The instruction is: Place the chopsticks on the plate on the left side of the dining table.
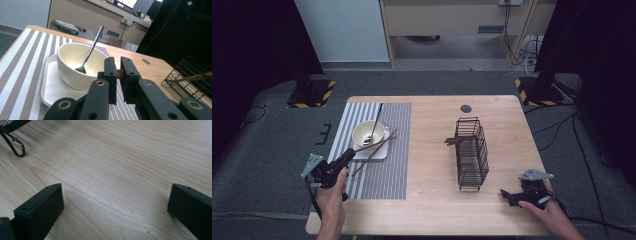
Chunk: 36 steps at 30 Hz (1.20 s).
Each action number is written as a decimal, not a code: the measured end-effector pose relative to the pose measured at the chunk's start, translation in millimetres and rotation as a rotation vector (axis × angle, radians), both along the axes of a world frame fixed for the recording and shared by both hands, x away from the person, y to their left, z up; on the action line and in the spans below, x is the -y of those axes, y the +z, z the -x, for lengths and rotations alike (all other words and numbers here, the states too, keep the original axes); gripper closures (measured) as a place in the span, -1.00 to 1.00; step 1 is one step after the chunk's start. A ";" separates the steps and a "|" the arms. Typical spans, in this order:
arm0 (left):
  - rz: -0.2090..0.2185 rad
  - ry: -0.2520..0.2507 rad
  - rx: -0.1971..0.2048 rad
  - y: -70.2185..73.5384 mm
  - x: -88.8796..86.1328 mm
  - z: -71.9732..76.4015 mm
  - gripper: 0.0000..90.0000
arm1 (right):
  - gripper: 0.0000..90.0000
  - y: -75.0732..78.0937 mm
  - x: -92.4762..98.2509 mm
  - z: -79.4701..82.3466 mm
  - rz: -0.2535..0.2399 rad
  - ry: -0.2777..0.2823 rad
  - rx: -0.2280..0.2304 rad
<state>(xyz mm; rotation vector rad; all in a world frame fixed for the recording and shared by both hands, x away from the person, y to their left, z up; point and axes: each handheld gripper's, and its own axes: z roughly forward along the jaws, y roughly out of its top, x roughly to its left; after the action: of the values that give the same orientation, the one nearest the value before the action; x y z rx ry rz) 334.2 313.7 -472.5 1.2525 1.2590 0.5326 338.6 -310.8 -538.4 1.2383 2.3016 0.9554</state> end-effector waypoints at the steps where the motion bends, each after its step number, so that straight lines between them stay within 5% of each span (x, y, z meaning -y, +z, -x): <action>1: -0.006 -0.002 0.000 -0.1 0.3 0.1 0.86 | -0.99 0.0 0.0 0.0 0.000 0.000 0.000; 24: -0.078 -0.039 -0.049 -8.2 -2.3 8.0 0.85 | -0.99 0.0 0.0 0.0 0.000 0.000 0.000; 36: -0.193 -0.090 -0.109 -15.1 7.1 9.6 0.85 | -0.99 -0.1 0.1 0.0 0.001 0.001 0.002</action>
<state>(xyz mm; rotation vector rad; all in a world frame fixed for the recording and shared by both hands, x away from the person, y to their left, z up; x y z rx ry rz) 324.6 306.6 -487.6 1.5103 1.2574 0.5357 338.7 -310.9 -538.5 1.2353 2.3015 0.9553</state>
